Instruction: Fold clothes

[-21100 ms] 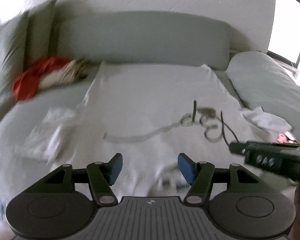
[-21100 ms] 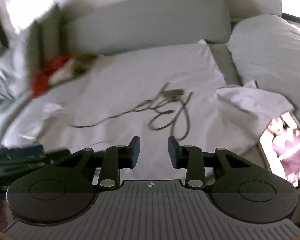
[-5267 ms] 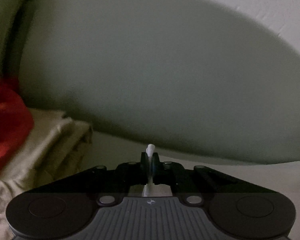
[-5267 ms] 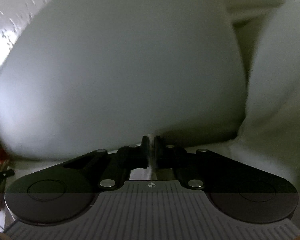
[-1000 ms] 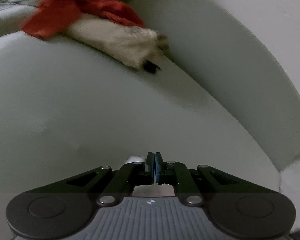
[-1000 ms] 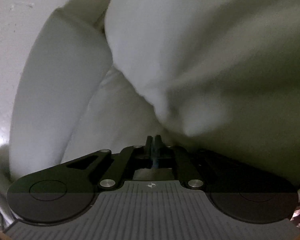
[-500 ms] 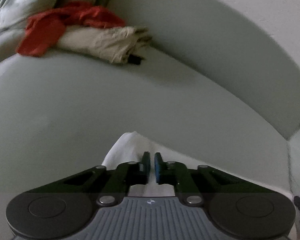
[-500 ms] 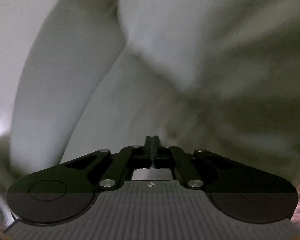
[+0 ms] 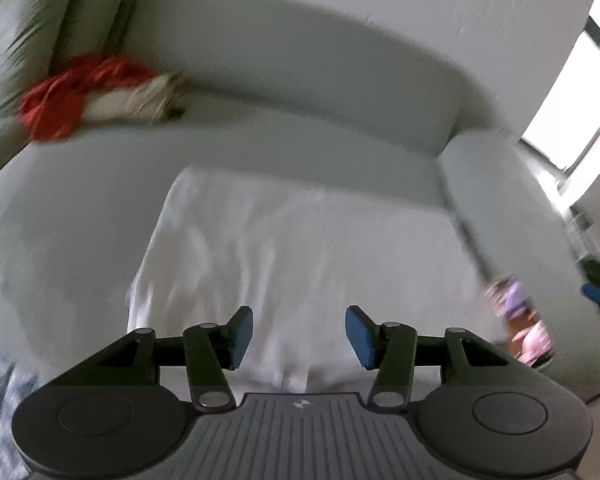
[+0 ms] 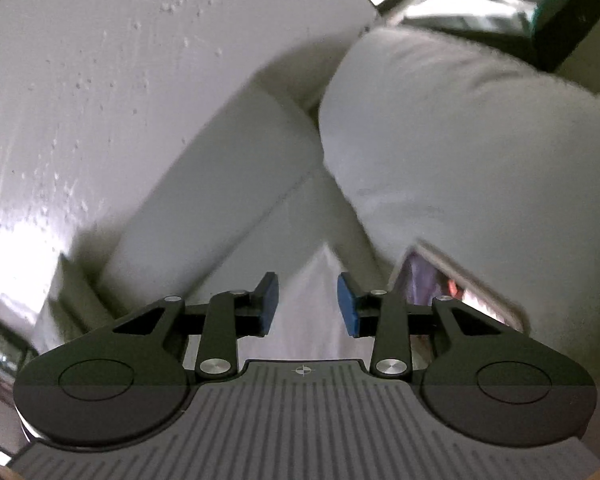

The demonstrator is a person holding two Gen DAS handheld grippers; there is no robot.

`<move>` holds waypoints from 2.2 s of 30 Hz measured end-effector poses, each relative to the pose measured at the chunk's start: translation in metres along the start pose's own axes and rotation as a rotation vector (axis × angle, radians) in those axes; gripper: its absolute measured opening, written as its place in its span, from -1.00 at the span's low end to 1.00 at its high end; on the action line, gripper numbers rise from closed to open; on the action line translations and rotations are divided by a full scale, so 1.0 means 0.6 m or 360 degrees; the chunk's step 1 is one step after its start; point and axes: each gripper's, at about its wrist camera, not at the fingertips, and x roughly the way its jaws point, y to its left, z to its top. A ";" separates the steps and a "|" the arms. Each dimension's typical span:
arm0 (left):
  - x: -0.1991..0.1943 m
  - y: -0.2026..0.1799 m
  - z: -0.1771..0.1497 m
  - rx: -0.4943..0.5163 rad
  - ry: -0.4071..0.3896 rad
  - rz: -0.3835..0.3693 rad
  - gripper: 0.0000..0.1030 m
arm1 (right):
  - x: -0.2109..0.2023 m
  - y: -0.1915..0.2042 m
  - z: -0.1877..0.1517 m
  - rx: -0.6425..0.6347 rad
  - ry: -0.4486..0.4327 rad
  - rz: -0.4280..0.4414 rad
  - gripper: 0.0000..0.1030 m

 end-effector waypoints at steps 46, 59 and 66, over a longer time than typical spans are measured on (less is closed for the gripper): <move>0.051 -0.109 -0.055 0.0145 -0.0097 0.0292 0.05 | 0.040 -0.094 -0.077 -0.0200 0.0642 0.0076 0.22; 0.098 -0.057 -0.053 0.0080 -0.0118 0.0182 0.05 | 0.087 -0.161 -0.098 0.0394 0.0525 0.0147 -0.06; 0.127 -0.037 -0.041 0.0018 -0.0096 0.0137 0.02 | 0.127 -0.142 -0.101 0.0350 0.0455 0.0075 -0.13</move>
